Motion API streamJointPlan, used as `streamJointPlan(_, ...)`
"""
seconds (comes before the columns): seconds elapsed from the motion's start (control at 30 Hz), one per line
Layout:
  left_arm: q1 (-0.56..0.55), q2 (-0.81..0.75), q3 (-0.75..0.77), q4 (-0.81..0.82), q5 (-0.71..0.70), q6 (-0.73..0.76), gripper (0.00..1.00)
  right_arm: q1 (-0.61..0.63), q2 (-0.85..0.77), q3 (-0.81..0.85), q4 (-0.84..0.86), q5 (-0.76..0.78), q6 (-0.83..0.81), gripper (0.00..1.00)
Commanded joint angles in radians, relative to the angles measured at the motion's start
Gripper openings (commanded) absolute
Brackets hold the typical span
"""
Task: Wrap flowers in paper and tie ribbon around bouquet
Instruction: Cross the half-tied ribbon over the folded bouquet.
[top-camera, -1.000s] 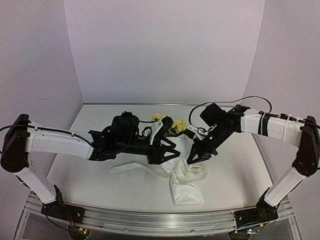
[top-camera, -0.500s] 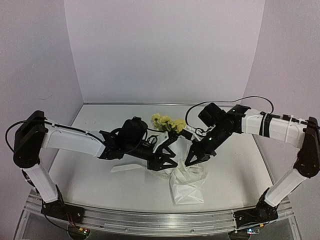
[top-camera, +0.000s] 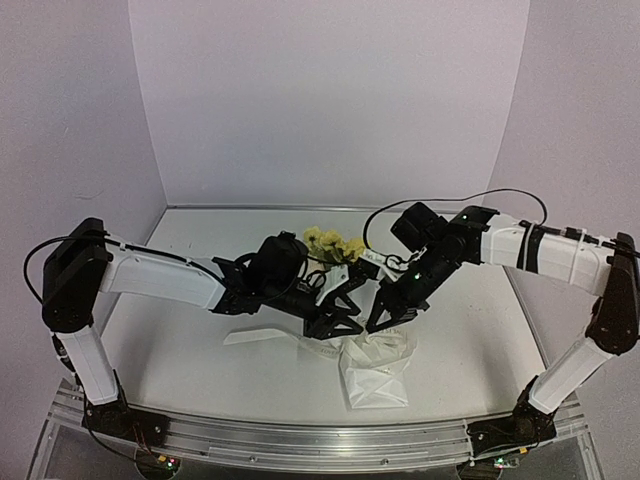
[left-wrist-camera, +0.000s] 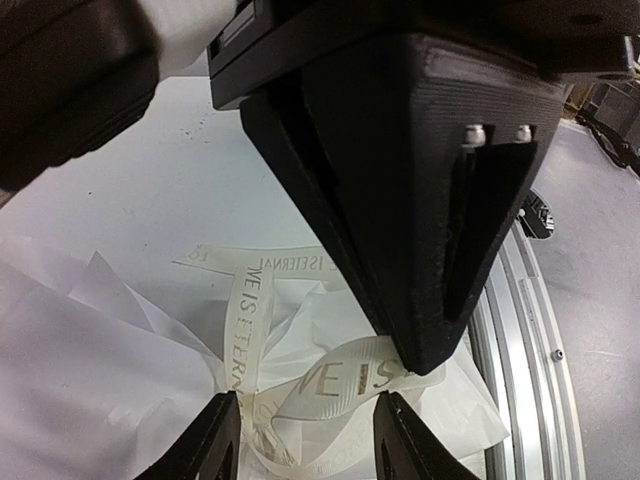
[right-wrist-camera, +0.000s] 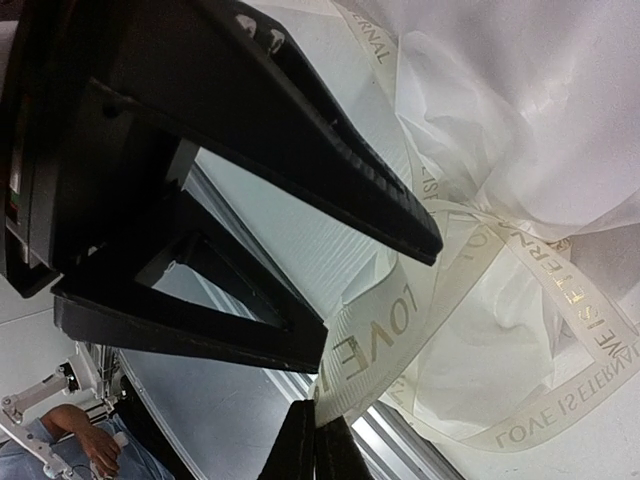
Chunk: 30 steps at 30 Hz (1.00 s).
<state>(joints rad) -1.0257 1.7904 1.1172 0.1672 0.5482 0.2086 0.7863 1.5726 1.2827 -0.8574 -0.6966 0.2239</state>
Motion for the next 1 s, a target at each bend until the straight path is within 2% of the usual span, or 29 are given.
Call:
streamJointPlan(0.0, -0.001, 0.02, 0.053, 0.009, 0.038, 0.005, 0.46, 0.009, 0.016, 0.046, -0.023, 0.011, -0.024, 0.0)
streamJointPlan(0.13, -0.008, 0.027, 0.052, 0.012, 0.042, -0.002, 0.4, 0.009, 0.02, 0.048, -0.028, 0.026, -0.028, 0.0)
streamJointPlan(0.4, -0.008, 0.025, 0.007, 0.119, 0.032, -0.112, 0.14, 0.02, 0.007, 0.034, -0.029, 0.105, -0.041, 0.01)
streamJointPlan(0.5, -0.008, 0.015, -0.053, 0.223, 0.007, -0.186, 0.02, 0.026, -0.009, 0.025, -0.024, 0.155, -0.048, 0.14)
streamJointPlan(0.6, -0.008, 0.007, -0.113, 0.319, -0.014, -0.277, 0.0, 0.027, -0.047, -0.017, 0.013, 0.233, -0.039, 0.35)
streamJointPlan(0.7, -0.008, -0.001, -0.164, 0.393, -0.056, -0.346, 0.0, 0.026, -0.106, -0.086, 0.043, 0.385, -0.018, 0.49)
streamJointPlan(0.77, -0.008, -0.005, -0.195, 0.43, -0.096, -0.374, 0.0, 0.025, -0.141, -0.141, 0.068, 0.48, 0.003, 0.54)
streamJointPlan(0.9, -0.008, -0.007, -0.227, 0.462, -0.171, -0.418, 0.0, 0.024, -0.18, -0.259, 0.137, 0.598, 0.075, 0.56)
streamJointPlan(0.97, -0.008, 0.004, -0.227, 0.462, -0.197, -0.431, 0.0, 0.015, -0.185, -0.309, 0.191, 0.612, 0.12, 0.57)
